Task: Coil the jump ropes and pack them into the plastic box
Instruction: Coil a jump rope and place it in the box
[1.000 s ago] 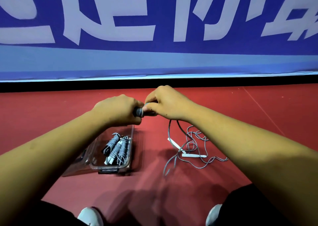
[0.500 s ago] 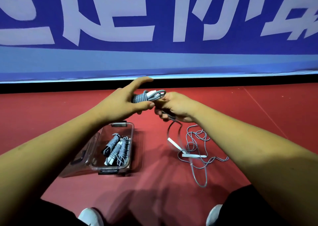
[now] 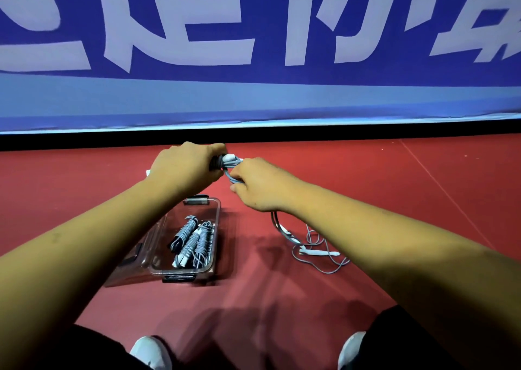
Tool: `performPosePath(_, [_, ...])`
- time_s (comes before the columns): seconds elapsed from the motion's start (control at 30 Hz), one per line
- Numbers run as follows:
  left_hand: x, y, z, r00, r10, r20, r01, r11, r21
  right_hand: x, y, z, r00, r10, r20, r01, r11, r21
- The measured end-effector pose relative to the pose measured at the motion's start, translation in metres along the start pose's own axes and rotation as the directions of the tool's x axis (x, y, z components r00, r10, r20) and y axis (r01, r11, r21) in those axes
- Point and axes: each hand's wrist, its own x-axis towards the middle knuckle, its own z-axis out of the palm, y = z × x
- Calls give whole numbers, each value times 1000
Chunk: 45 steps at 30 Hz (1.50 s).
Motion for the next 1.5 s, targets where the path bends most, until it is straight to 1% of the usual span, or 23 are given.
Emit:
performPosePath(0.1, [-4,9,-3,993,6,117,-8,1000,20,-3,-1,-14,990,-31,-135,6,983,-181])
performPosePath(0.23, [-7,19,-12,962,99,255,-126,988,90,-2,5,-23,972,-44,-231,6,987,-160])
performPosePath(0.3, [-7,20,-12,946,159,284,-187,980,72,1,9,-25,968,-9,-252,-8,998,-64])
performPosePath(0.33, [-6,19,-11,938,183,296,-198,980,24,2,12,-26,966,14,-258,-9,1000,18])
performPosePath(0.43, [-6,19,-12,947,178,267,-147,980,-133,5,21,-32,970,43,-240,40,943,331])
performPosePath(0.5, [-8,22,-15,955,203,217,-149,959,-241,4,28,-35,980,52,-194,53,865,500])
performPosePath(0.57, [-9,23,-19,946,244,215,-135,896,-423,2,34,-36,990,83,-111,5,780,625])
performPosePath(0.6, [-10,23,-22,938,265,224,-115,846,-520,2,36,-36,994,94,-55,-28,713,701])
performPosePath(0.7, [-10,23,-28,950,268,163,-50,645,-763,7,42,-31,994,86,67,-95,386,917])
performPosePath(0.73, [-10,24,-29,964,234,123,-37,581,-813,7,42,-29,994,80,75,-97,313,945])
performPosePath(0.77, [-10,23,-30,977,194,90,-28,532,-846,8,40,-26,994,74,75,-93,281,955])
performPosePath(0.8, [-9,21,-31,985,161,67,-24,508,-861,8,40,-22,994,75,74,-93,284,954])
performPosePath(0.9, [-7,15,-33,987,154,54,-29,491,-871,6,37,-10,990,111,87,-124,391,912])
performPosePath(0.97, [-4,11,-31,987,150,56,-32,530,-848,4,32,-5,988,125,86,-135,466,874])
performPosePath(1.0, [-1,8,-29,991,122,51,-29,580,-814,4,28,-6,989,137,55,-121,539,834])
performPosePath(1.07, [4,-1,-25,999,9,38,19,744,-668,4,20,-9,990,127,-60,-55,743,667])
performPosePath(1.13, [5,-9,-19,991,-131,29,133,921,-366,5,12,-10,993,19,-116,31,912,409])
performPosePath(1.17, [6,-8,-16,985,-174,10,172,964,-204,6,9,-10,993,-38,-107,66,961,268])
performPosePath(1.2, [3,-6,-12,983,-184,-2,183,979,-84,7,5,-8,994,-71,-88,84,985,154])
performPosePath(1.23, [2,-1,-9,987,-161,0,161,987,-14,8,4,-8,994,-84,-75,89,993,72])
performPosePath(1.33, [-4,12,-7,993,-38,108,29,996,81,8,3,-14,992,-66,-111,64,998,-22])
performPosePath(1.4, [-9,14,-11,980,34,195,-47,997,65,9,9,-20,984,-56,-167,60,998,19])
performPosePath(1.5, [-15,23,-12,962,133,239,-134,991,-11,10,20,-28,979,19,-202,37,962,269])
